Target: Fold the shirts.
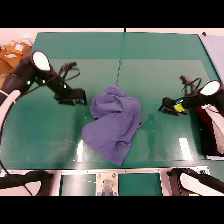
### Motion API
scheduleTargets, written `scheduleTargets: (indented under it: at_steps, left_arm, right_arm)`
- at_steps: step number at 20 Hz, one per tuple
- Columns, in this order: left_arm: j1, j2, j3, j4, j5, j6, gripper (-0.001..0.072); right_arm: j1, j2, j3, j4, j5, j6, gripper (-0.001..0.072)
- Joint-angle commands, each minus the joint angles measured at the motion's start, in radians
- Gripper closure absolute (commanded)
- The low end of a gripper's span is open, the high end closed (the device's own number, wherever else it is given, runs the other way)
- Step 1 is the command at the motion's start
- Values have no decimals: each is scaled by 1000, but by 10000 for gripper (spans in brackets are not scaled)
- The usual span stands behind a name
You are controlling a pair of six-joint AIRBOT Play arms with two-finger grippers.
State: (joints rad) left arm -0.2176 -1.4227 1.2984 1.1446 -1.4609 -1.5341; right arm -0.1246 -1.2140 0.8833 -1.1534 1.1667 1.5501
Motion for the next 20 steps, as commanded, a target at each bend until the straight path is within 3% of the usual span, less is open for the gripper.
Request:
scheduleTargets:
  at_steps: [1,5,9,10,12,14,18,19,20]
  left_arm:
    - [23,0,-199,-24,-84,24,3]
    - [23,73,-441,-74,-83,24,23]
    - [23,148,-590,-174,65,24,19]
    - [23,148,-622,-206,125,24,20]
    - [23,146,-692,-301,257,38,20]
    - [23,145,-753,-402,381,96,20]
    - [23,140,-792,-475,569,113,25]
    - [23,140,-792,-510,583,142,264]
    - [23,140,-792,-571,573,209,682]
  right_arm:
    - [32,-119,-72,141,-8,-130,432]
    - [145,-228,-86,223,-42,-201,432]
    - [216,-267,-85,238,-124,-201,433]
    - [216,-267,-82,239,-140,-201,466]
    - [209,-267,-72,237,-149,-201,690]
    - [203,-266,-66,237,-144,-200,694]
    - [204,-265,-66,237,-122,-197,695]
    - [204,-264,-66,237,-118,-197,695]
    - [201,-264,-64,233,-111,-197,695]
